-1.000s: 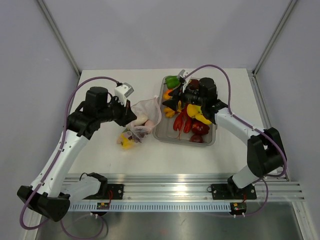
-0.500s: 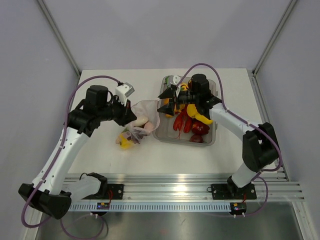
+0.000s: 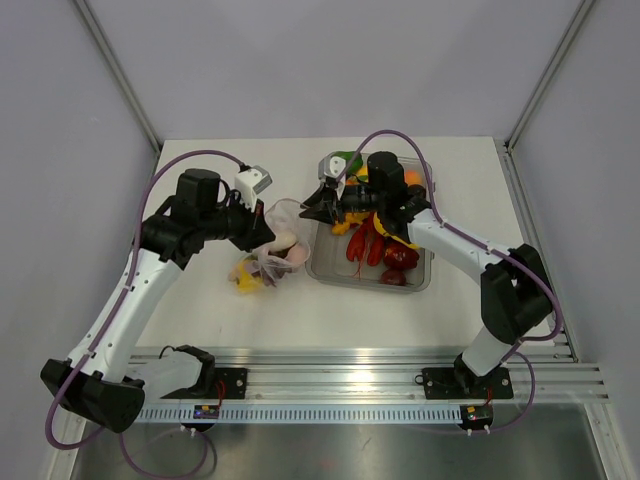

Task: Place the food in the zip-top bag and seal the zipper
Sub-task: Zip the zipper food storage bag at the center of the board.

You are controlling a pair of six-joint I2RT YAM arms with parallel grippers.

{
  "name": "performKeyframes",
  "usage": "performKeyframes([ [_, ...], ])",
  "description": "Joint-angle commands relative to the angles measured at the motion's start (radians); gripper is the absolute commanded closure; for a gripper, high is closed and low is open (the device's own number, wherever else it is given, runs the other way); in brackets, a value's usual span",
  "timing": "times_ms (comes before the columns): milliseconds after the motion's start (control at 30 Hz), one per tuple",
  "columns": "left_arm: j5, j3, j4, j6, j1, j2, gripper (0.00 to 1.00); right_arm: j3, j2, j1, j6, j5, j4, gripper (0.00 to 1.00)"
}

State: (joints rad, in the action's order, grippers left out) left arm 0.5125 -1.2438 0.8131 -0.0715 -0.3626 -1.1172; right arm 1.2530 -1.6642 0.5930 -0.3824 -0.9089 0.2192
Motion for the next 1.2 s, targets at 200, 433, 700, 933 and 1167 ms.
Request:
performKeyframes([
  [200, -0.043, -0.06, -0.065, 0.001, 0.01, -0.015, 0.74, 0.045, -0.009, 0.011, 0.011, 0.062, 0.011, 1.0],
  [433, -0.297, -0.201, -0.029, 0.064, 0.011, -0.02, 0.01, 0.26, -0.072, 0.008, 0.238, 0.194, -0.188, 1.0],
  [700, -0.288, -0.206, -0.02, 0.117, -0.08, 0.028, 0.35, 0.554, -0.219, 0.01, 0.497, 0.196, -0.495, 1.0],
  [933, -0.434, -0.152, -0.061, 0.237, -0.311, 0.03, 0.5, 0.597, -0.224, 0.008, 0.582, 0.183, -0.531, 1.0],
  [1167, -0.578, -0.108, -0.092, 0.392, -0.317, -0.095, 0.34, 0.571, -0.2, 0.01, 0.609, 0.199, -0.508, 1.0],
])
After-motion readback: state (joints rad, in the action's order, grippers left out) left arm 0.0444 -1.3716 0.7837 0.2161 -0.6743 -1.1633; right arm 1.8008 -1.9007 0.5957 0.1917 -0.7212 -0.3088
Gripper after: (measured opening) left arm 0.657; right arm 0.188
